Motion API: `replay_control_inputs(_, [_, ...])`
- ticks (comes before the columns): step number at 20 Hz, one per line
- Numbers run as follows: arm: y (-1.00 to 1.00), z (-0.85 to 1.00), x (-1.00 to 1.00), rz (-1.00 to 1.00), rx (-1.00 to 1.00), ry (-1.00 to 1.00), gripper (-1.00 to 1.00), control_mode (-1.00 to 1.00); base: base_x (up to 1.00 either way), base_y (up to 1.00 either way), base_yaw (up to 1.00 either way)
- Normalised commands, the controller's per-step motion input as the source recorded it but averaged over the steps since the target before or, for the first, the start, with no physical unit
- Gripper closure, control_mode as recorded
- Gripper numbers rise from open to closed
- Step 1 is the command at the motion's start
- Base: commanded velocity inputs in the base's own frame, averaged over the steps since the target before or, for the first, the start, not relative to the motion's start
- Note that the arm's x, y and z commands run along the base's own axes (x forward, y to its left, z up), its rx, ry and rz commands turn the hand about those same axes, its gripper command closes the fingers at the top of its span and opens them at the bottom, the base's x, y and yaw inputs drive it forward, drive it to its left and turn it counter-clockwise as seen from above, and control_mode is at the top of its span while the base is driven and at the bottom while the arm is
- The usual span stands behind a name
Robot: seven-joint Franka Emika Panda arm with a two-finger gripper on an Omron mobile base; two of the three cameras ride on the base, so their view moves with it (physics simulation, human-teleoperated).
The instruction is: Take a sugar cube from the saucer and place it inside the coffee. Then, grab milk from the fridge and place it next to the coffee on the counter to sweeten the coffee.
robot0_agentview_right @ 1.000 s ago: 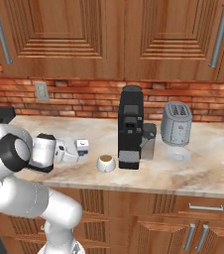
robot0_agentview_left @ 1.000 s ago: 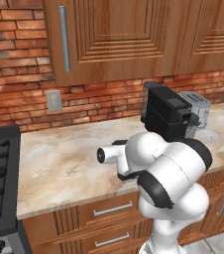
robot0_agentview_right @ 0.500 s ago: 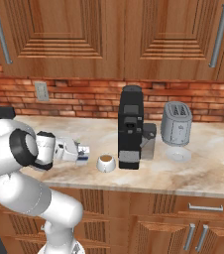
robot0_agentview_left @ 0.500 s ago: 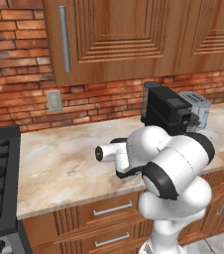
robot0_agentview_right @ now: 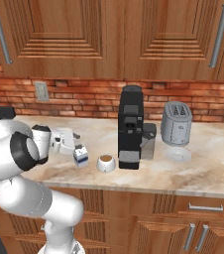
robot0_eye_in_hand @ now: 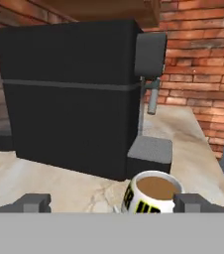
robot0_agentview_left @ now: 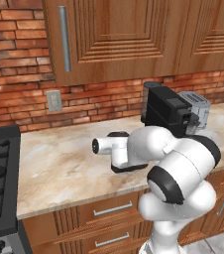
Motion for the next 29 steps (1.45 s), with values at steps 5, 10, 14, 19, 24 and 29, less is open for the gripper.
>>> replay_control_inputs(5, [0.0,0.95,-0.28,-0.11,0.0,-0.21,-1.0,-1.0,0.0,0.0,0.0])
replay_control_inputs(10, [-0.03,0.97,-0.88,-0.11,0.0,-0.25,-1.0,-1.0,0.0,0.0,0.0])
replay_control_inputs(14, [-0.43,0.73,-1.0,-0.04,0.0,-0.33,-1.0,-1.0,0.0,0.0,0.0])
replay_control_inputs(19, [-0.72,0.5,-1.0,0.0,0.03,-0.39,-1.0,-1.0,0.0,0.0,0.0])
replay_control_inputs(24, [-0.77,0.31,-1.0,0.0,0.02,-0.41,-1.0,-1.0,0.0,0.0,0.0])
replay_control_inputs(29, [-0.77,0.39,-1.0,0.0,0.06,-0.37,-1.0,-1.0,0.0,0.0,0.0])
